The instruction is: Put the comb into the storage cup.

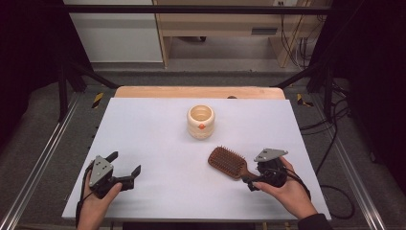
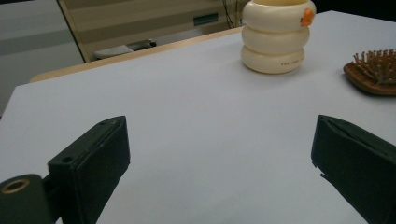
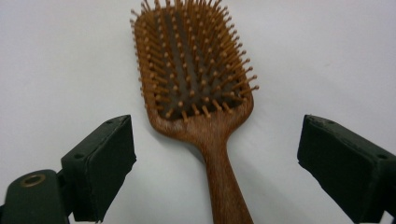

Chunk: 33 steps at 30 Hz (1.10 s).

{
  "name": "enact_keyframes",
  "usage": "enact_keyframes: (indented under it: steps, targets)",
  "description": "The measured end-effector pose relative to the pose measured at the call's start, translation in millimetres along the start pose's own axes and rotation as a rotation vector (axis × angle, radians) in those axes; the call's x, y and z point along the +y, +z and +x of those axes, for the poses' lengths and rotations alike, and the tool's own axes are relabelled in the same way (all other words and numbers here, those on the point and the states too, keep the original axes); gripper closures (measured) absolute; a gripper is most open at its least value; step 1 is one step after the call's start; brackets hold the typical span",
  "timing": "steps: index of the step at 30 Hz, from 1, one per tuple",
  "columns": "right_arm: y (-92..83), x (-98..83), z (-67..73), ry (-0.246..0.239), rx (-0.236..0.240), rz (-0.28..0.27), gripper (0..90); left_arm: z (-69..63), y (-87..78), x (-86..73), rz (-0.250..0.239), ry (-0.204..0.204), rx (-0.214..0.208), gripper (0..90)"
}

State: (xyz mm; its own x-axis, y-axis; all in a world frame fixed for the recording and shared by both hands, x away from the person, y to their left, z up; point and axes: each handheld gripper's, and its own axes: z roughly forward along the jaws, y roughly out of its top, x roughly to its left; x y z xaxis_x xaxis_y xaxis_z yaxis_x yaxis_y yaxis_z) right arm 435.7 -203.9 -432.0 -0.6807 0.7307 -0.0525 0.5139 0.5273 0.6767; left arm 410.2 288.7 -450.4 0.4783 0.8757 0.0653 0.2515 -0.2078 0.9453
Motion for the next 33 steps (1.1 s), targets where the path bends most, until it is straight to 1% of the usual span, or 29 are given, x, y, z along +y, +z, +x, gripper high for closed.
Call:
enact_keyframes:
  steps: [2, 3, 6, 9, 11, 17, 19, 24, 30, 31, 33]
  targets:
    - [1.1, -0.3, 0.2, -0.02, 0.003, 0.036, 11.4, 4.1, -1.0, -0.3, -0.011, -0.036, 0.01, 4.6]
    - [2.2, -0.3, 0.3, -0.032, 0.003, 0.05, 11.5, 5.3, -1.3, -0.5, -0.017, -0.043, 0.011, 4.6]
    - [4.3, 0.1, 0.9, -0.044, 0.006, 0.084, 11.8, 9.0, -1.7, -2.3, -0.012, -0.049, 0.024, 4.6]
    - [6.2, 0.1, -0.2, -0.048, 0.009, 0.098, 12.0, 11.3, -1.4, -3.1, -0.01, -0.052, 0.028, 4.6]
    - [8.0, -0.3, -0.9, -0.045, 0.012, 0.111, 12.0, 11.5, -1.1, -3.4, -0.01, -0.054, 0.03, 4.6]
    - [11.6, 0.5, -1.8, -0.063, 0.02, 0.158, 14.0, 11.8, -0.5, -4.0, -0.009, -0.063, 0.033, 4.0]
    - [12.6, 1.5, -2.6, -0.064, 0.023, 0.167, 15.2, 11.0, 0.2, -4.2, -0.006, -0.057, 0.031, 3.9]
    - [15.1, 4.1, -5.1, -0.071, 0.03, 0.189, 21.4, 9.9, 0.6, -4.1, -0.004, -0.054, 0.024, 3.9]
    - [18.7, 7.4, -5.1, -0.09, 0.049, 0.217, 33.2, 10.5, 0.9, -4.5, -0.004, -0.057, 0.024, 3.9]
    - [19.9, 7.6, -5.3, -0.095, 0.051, 0.229, 35.2, 10.4, 1.0, -4.6, -0.003, -0.056, 0.024, 3.9]
    - [21.8, 7.4, -6.0, -0.094, 0.054, 0.239, 38.9, 10.1, 1.2, -4.6, -0.003, -0.054, 0.023, 4.0]
